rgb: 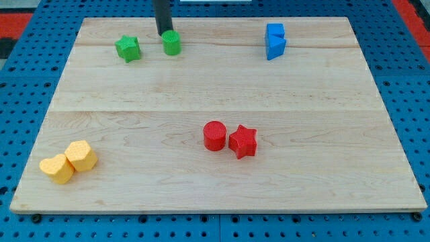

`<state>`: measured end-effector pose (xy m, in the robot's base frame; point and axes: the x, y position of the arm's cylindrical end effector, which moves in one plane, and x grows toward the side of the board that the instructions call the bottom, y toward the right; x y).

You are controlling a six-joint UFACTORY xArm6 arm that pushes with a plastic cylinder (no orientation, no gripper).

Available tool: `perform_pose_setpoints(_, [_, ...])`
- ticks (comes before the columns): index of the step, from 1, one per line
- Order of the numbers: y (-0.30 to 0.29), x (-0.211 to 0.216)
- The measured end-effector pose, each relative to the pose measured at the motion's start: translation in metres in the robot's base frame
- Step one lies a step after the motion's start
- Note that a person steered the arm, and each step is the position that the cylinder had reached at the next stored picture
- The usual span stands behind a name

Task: Push the green star parallel to the left of the green circle

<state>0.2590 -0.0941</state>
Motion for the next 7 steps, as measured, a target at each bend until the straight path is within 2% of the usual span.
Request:
perform_pose_setpoints(1, [0.039,0.082])
perform_pose_setpoints(2, [0.009,0.07])
perform_pose_setpoints(3, [0.004,0.004])
perform_pose_setpoints(4, [-0.064,-0.034])
perform_pose_setpoints(5, [-0.119,-0.052])
perform_pose_setpoints(6, [-0.071,-0.005])
perform_pose_setpoints(7, [-0.058,0.048])
